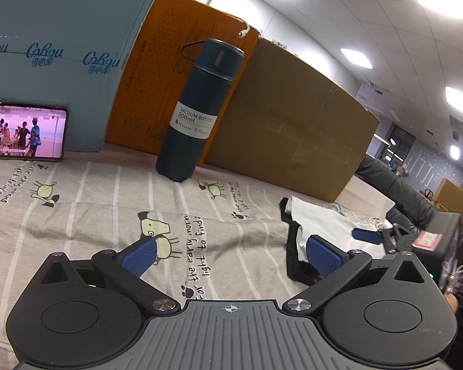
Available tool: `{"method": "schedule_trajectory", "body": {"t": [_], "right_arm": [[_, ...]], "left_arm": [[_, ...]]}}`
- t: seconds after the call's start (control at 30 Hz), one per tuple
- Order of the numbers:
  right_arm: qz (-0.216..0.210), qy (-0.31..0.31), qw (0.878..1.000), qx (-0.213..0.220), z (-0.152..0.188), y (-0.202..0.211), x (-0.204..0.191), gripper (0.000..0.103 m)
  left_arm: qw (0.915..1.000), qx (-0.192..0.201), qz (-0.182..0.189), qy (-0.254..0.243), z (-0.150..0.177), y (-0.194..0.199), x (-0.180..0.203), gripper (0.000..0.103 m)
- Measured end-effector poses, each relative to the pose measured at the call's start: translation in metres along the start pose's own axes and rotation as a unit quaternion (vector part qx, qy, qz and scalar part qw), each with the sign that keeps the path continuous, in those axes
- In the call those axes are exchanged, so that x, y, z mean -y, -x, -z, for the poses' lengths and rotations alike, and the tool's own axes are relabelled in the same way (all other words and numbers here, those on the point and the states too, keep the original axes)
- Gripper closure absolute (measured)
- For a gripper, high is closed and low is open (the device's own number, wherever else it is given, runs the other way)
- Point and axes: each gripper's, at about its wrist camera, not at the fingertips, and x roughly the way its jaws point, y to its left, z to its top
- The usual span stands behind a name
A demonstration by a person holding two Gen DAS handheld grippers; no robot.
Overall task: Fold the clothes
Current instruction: 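Lower the right gripper onto the white shirt edge and close it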
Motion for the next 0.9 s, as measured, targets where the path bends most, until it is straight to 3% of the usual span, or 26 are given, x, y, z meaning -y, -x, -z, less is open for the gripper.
{"method": "schedule_trajectory", "body": {"t": [0.07, 0.17, 0.23, 0.47, 0.67, 0.9], "right_arm": [[-0.013, -0.025, 1.000, -0.002, 0.000, -0.004, 0.003, 0.014], [-0.052, -0.085, 0.995, -0.005, 0.003, -0.005, 0.015, 0.040], [-0.078, -0.127, 0.989, -0.007, 0.005, -0.005, 0.023, 0.065], [-0.133, -0.214, 0.968, 0.008, 0.013, 0.001, 0.043, 0.081], [-0.149, -0.263, 0.953, 0.025, 0.017, 0.008, 0.057, 0.093], [-0.161, -0.336, 0.927, 0.048, 0.027, 0.015, 0.085, 0.098]], "left_arm": [[1.0000, -0.001, 0.000, 0.001, 0.000, -0.001, -0.001, 0.000], [1.0000, -0.008, 0.002, 0.005, 0.002, -0.007, 0.000, 0.000], [0.9998, -0.016, 0.005, 0.009, 0.002, -0.013, 0.002, 0.000], [0.9987, -0.041, 0.030, 0.009, 0.009, -0.027, 0.011, 0.000], [0.9959, -0.057, 0.064, 0.030, 0.008, -0.046, 0.024, 0.000], [0.9917, -0.096, 0.078, 0.035, 0.017, -0.085, 0.046, 0.005]]}}
